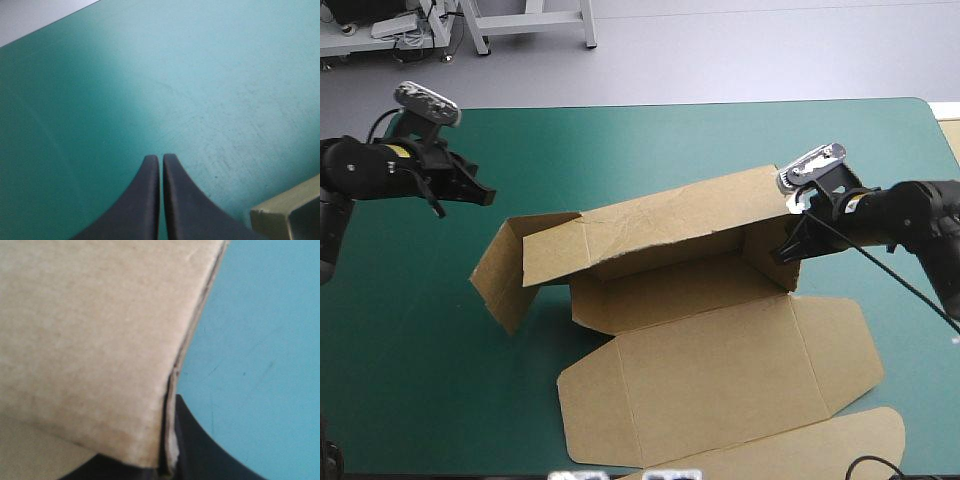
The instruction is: Fold the box
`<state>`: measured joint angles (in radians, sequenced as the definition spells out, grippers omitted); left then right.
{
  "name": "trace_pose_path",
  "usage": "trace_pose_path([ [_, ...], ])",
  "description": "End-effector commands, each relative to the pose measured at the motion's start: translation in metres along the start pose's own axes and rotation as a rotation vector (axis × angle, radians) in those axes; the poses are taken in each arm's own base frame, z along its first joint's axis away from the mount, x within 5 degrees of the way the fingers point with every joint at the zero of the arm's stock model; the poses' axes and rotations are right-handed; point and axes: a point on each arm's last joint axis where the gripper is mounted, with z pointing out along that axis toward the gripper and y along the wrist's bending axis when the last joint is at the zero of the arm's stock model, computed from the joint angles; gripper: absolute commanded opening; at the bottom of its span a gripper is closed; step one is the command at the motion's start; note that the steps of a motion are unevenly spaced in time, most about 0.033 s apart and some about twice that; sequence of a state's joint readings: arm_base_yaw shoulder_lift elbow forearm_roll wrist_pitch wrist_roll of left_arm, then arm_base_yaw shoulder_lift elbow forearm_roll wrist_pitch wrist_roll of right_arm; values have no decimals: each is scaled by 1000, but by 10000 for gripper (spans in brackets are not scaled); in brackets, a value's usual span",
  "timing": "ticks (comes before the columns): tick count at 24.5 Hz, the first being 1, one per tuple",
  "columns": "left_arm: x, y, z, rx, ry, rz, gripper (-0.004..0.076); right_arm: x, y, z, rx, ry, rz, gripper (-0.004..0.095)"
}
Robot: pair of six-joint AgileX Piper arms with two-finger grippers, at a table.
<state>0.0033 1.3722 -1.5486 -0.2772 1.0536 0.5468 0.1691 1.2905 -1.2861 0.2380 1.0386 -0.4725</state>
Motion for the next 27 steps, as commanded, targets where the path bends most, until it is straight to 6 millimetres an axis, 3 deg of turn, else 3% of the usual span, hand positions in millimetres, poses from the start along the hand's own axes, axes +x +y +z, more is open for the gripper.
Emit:
trace_pose_path([
  [1, -1, 12, -33, -32, -108, -68, -8, -6, -7, 16, -51, 165, 34, -18],
  [6, 14, 18, -29, -12, -21, -105, -9, -34, -26, 57, -78, 241, 61, -18],
  [14, 18, 14, -18, 48, -24, -146, -9, -93, -59, 109, -49, 171, 92, -18],
  [21, 17, 13, -18, 64, -42, -160, -9, -112, -59, 111, -113, 79, -71, -18],
  [24, 17, 12, -18, 74, -35, -162, -9, -116, -59, 112, -111, 47, 19, -16],
  [25, 17, 12, -18, 74, -35, -162, -9, -115, -59, 112, -101, 50, 33, 6],
  [27, 16, 11, -19, 85, -43, -168, -9, -114, -61, 112, -82, 67, 22, 184],
])
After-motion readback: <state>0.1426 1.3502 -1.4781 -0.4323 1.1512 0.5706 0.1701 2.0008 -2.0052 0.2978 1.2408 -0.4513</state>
